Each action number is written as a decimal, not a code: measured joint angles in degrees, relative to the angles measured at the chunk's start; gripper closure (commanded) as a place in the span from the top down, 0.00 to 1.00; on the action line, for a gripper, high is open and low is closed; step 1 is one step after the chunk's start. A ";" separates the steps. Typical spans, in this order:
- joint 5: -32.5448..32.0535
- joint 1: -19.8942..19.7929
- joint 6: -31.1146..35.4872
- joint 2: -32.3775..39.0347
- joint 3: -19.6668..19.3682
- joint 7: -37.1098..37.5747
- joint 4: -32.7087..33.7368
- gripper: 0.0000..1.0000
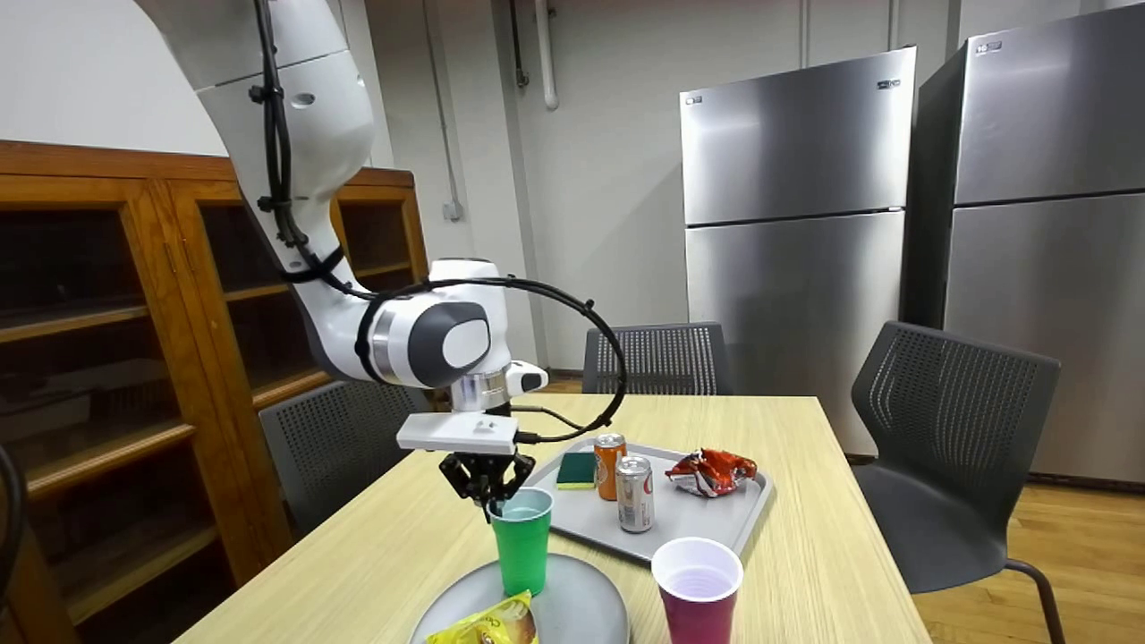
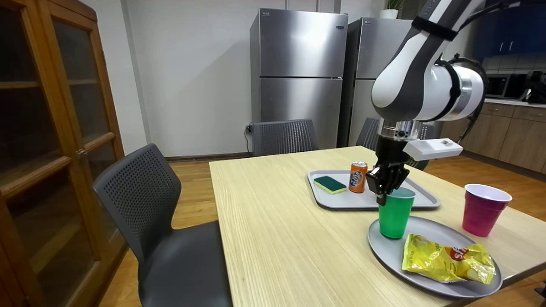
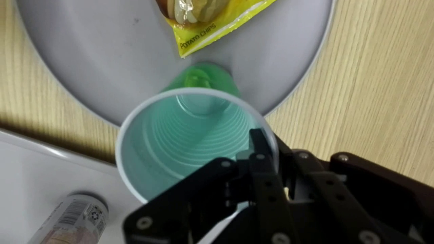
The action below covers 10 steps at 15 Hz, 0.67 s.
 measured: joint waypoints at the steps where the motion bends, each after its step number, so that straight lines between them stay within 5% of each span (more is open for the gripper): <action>1: 0.00 -0.13 0.00 -0.06 0.00 0.00 0.00 0.01; 10: -2.28 0.47 -0.77 -1.93 0.02 0.00 -0.24 0.01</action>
